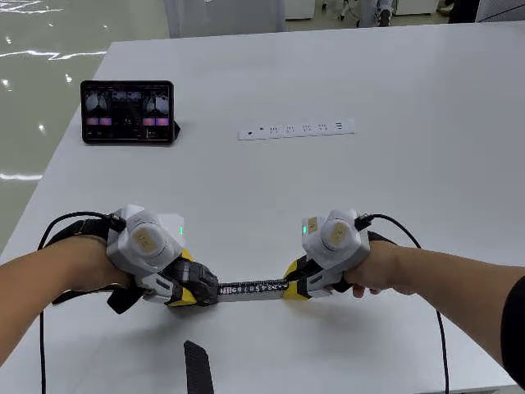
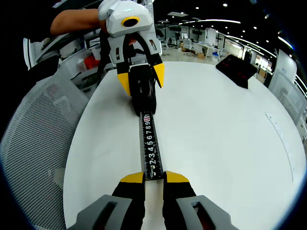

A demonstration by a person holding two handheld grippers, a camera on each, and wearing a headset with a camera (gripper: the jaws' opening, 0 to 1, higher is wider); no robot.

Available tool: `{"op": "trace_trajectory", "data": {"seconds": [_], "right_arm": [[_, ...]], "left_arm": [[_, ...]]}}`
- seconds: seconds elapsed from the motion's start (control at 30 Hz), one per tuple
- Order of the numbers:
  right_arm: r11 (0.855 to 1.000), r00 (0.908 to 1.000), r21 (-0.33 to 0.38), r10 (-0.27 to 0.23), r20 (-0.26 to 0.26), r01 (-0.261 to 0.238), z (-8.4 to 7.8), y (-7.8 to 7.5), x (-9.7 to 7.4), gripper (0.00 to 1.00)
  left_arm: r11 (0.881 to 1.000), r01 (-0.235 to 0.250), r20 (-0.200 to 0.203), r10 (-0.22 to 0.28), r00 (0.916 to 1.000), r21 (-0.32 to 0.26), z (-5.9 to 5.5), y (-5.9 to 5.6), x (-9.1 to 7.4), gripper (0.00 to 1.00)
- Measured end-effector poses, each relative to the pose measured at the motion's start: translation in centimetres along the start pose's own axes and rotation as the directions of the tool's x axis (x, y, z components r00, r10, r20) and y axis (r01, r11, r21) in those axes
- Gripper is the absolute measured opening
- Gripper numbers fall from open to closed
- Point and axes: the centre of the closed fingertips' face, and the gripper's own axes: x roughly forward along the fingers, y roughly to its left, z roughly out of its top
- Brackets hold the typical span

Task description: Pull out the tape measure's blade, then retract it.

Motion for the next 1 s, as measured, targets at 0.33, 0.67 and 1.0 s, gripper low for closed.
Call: {"op": "trace_trajectory", "data": {"seconds": [0.33, 0.67, 1.0], "right_arm": [[1.0, 1.0, 0.004, 0.0, -0.001, 0.0, -0.5, -0.1, -0.5, 0.09], [1.0, 1.0, 0.01, 0.001, -0.002, -0.001, -0.9, -0.2, -0.8, 0.09], [1.0, 1.0, 0.022, 0.002, 0.001, -0.002, -1.2, -0.2, -1.0, 0.09]], "left_arm": [[1.0, -0.002, 0.0, 0.002, 1.0, -0.001, 0.0, 0.0, 0.1, 0.31], [1.0, -0.002, 0.002, 0.002, 1.0, -0.003, -0.1, 0.1, 0.2, 0.31], [1.0, -0.005, 0.0, 0.005, 1.0, -0.002, -0.1, 0.1, 0.2, 0.31]]}}
